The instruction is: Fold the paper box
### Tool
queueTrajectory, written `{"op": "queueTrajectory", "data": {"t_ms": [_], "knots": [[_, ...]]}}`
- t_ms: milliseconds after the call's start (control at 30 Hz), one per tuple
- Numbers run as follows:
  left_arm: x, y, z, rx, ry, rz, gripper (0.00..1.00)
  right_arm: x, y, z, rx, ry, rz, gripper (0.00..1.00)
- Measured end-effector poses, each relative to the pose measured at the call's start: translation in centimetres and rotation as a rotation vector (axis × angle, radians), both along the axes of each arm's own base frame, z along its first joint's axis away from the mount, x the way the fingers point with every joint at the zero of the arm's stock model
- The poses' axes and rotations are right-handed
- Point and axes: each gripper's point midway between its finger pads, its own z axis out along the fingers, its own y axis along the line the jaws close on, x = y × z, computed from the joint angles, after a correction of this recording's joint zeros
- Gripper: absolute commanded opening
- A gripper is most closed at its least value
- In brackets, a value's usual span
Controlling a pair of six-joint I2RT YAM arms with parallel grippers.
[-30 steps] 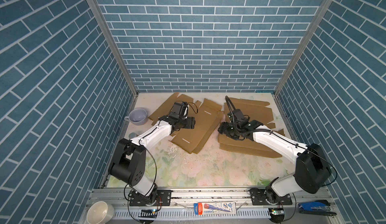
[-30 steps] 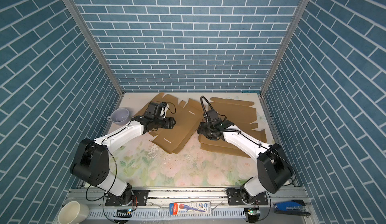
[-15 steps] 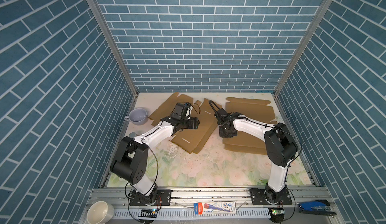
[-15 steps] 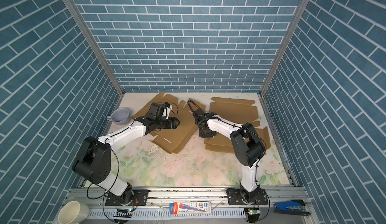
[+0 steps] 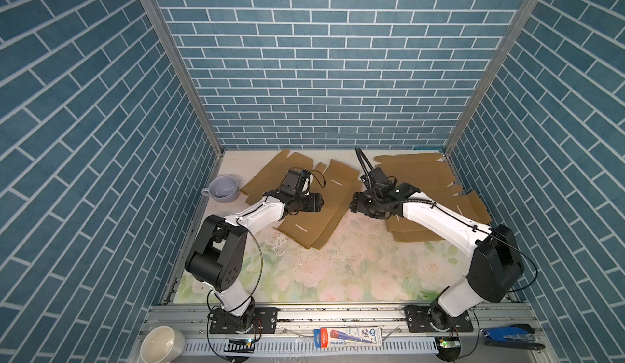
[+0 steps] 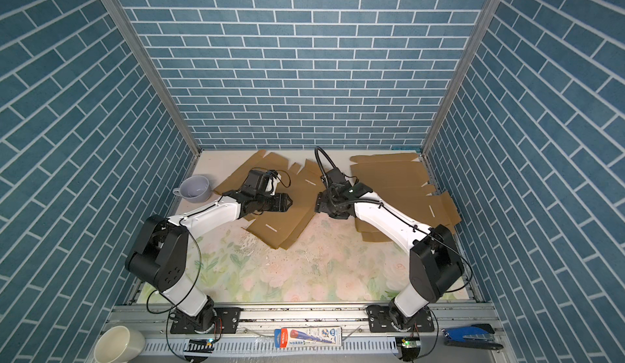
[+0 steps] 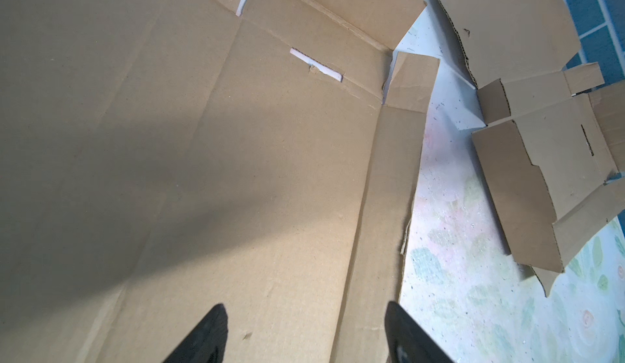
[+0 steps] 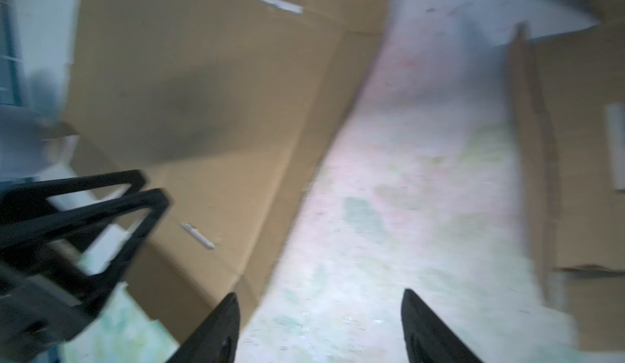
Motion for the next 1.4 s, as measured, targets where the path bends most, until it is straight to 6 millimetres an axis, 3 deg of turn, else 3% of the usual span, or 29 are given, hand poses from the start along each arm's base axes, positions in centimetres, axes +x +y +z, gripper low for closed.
{"op": "queueTrajectory", "data": {"t_ms": [100,200,267,633,800,900,1033,1200,1300,1400], "knots": [[0.1,0.2,-0.5,0.004,0.012,0.011,0.69,0.2,2.7,-3.1,0.112,0.069,-0.062,0.74],[0.3,0.5,-1.0,0.006,0.024,0.027,0.67,0.5,3.7,-6.4,0.149,0.137,-0.136,0.69],[0.4,0.8,-1.2,0.006,0.032,0.038,0.66,0.8,4.2,-7.3,0.179,0.156,-0.172,0.65],[0.1,1.4,-2.2,-0.003,0.049,0.064,0.63,1.3,6.4,-10.5,0.253,0.202,-0.246,0.38],[0.1,1.3,-2.1,-0.005,0.05,0.062,0.62,1.2,6.5,-11.2,0.236,0.208,-0.232,0.05],[-0.2,1.5,-1.6,0.004,0.059,0.054,0.63,2.1,6.4,-10.0,0.2,0.181,-0.181,0.0],[0.4,1.2,2.7,-0.016,-0.011,0.035,0.64,3.3,3.4,-8.1,0.054,0.176,-0.067,0.0],[1.0,0.1,10.0,-0.098,-0.158,-0.009,0.64,3.9,-3.3,-4.6,-0.166,0.202,0.11,0.0],[0.2,-0.6,10.9,-0.114,-0.174,-0.041,0.64,2.8,-6.5,-2.3,-0.335,0.22,0.227,0.0],[-1.2,-1.8,9.6,-0.121,-0.151,-0.086,0.63,2.2,-9.0,0.1,-0.521,0.21,0.322,0.0]]}}
